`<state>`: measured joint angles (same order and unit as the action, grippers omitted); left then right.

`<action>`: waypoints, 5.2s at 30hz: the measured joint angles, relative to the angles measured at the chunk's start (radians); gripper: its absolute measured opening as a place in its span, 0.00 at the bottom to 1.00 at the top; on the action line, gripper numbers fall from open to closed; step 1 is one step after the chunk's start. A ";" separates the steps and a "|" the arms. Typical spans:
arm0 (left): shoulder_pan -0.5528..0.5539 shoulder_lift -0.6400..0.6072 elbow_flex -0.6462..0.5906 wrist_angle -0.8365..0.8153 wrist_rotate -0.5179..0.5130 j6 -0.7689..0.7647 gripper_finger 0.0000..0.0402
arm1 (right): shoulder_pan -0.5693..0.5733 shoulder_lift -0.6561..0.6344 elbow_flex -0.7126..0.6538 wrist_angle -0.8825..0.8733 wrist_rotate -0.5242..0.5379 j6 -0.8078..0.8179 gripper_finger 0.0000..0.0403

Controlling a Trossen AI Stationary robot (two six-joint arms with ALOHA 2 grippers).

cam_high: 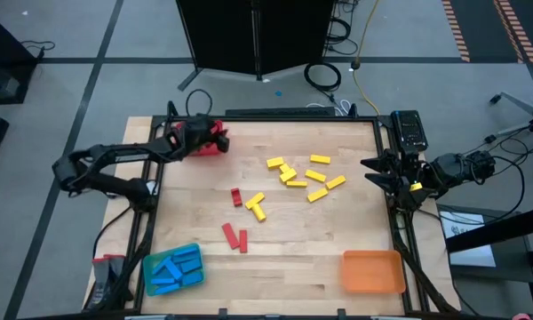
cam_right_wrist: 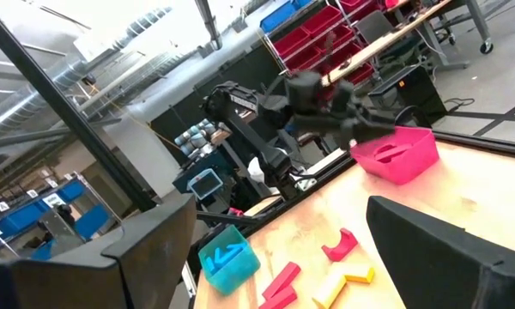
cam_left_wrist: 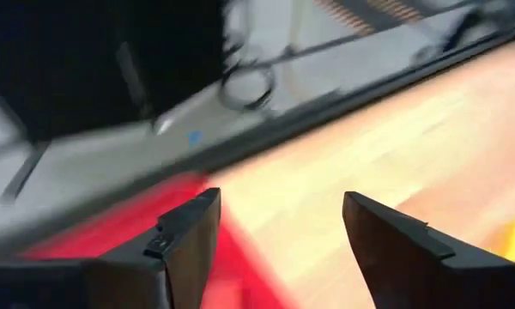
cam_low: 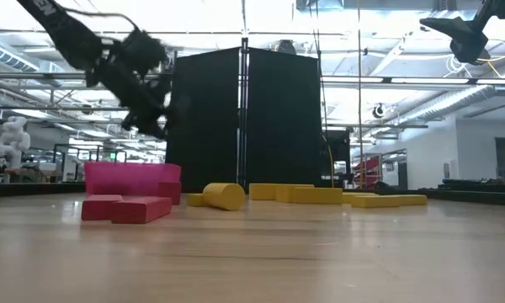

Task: Sort blocks
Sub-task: Put the red block into the red bin

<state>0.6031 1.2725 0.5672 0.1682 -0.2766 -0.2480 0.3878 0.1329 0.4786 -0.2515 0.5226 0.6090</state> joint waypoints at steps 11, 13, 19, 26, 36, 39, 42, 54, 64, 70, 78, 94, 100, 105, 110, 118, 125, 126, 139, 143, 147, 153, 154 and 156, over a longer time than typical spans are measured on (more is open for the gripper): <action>-0.143 -0.142 0.156 -0.309 0.399 0.491 0.62 | 0.000 0.000 0.000 -0.005 0.000 -0.045 0.84; -0.196 -0.133 0.159 -0.384 0.386 0.551 0.62 | 0.000 0.000 0.000 -0.005 0.000 -0.053 0.84; -0.323 -0.041 0.159 -0.511 0.350 0.615 0.62 | 0.000 0.000 0.000 -0.005 0.001 -0.078 0.84; -0.397 0.073 0.165 -0.500 0.338 0.491 0.62 | 0.000 0.000 0.000 -0.008 0.004 -0.074 0.84; -0.396 0.186 0.183 -0.528 0.359 0.281 0.62 | 0.000 0.000 0.000 -0.008 0.004 -0.069 0.84; -0.397 0.222 0.183 -0.547 0.387 0.253 0.62 | 0.000 0.000 0.000 -0.009 0.004 -0.065 0.84; -0.396 0.253 0.183 -0.553 0.389 0.253 0.62 | 0.000 0.000 0.000 -0.009 0.004 -0.068 0.84; -0.387 0.272 0.182 -0.508 0.353 0.202 0.41 | 0.000 0.000 0.000 -0.009 0.004 -0.061 0.84; -0.387 0.299 0.185 -0.430 0.363 0.174 0.05 | 0.000 0.000 0.000 -0.009 0.004 -0.069 0.84; -0.387 0.312 0.186 -0.430 0.361 0.131 0.05 | 0.000 0.000 0.000 -0.009 0.003 -0.046 0.84; -0.386 0.238 0.179 -0.472 0.293 0.094 0.05 | 0.000 0.000 0.000 -0.009 0.002 -0.027 0.84; -0.281 0.037 0.309 -0.633 -0.123 -0.108 0.05 | 0.000 0.000 0.000 -0.015 0.001 -0.026 0.84; -0.188 -0.067 0.308 -0.669 -0.274 -0.175 0.05 | 0.000 0.000 0.000 -0.015 0.000 -0.026 0.84; -0.117 -0.132 0.308 -0.734 -0.367 -0.193 0.05 | 0.000 0.000 0.000 -0.017 0.001 -0.032 0.84; -0.042 -0.137 0.270 -0.784 -0.385 -0.270 0.05 | 0.000 0.000 0.000 -0.016 0.004 -0.050 0.84; 0.032 -0.137 0.139 -0.703 -0.332 -0.323 0.05 | 0.000 0.000 0.000 -0.016 0.004 -0.048 0.84; 0.060 -0.133 0.056 -0.588 -0.284 -0.373 0.05 | 0.000 0.000 0.000 -0.013 0.004 -0.045 0.84; 0.063 -0.127 0.053 -0.588 -0.284 -0.374 0.05 | 0.000 0.000 0.000 -0.013 0.004 -0.045 0.84; 0.083 -0.054 0.050 -0.570 -0.253 -0.375 0.11 | 0.000 0.000 0.000 -0.012 0.005 -0.042 0.84; 0.083 -0.048 0.050 -0.538 -0.209 -0.315 0.12 | 0.000 0.000 0.000 -0.010 0.005 -0.043 0.84; 0.083 -0.049 0.050 -0.470 -0.131 -0.158 0.12 | 0.000 0.000 0.000 -0.010 0.005 -0.045 0.84; 0.083 -0.049 0.050 -0.465 -0.102 -0.109 0.12 | 0.000 0.000 0.000 -0.007 0.005 -0.045 0.84; 0.083 -0.049 0.050 -0.464 -0.097 -0.095 0.12 | 0.000 0.000 0.000 -0.007 0.004 -0.045 0.84; 0.083 -0.049 0.050 -0.462 -0.074 -0.069 0.12 | 0.000 0.000 0.000 -0.007 0.004 -0.042 0.84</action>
<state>0.6865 1.2236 0.6170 -0.2937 -0.3503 -0.3173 0.3882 0.1333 0.4782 -0.2581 0.5270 0.5666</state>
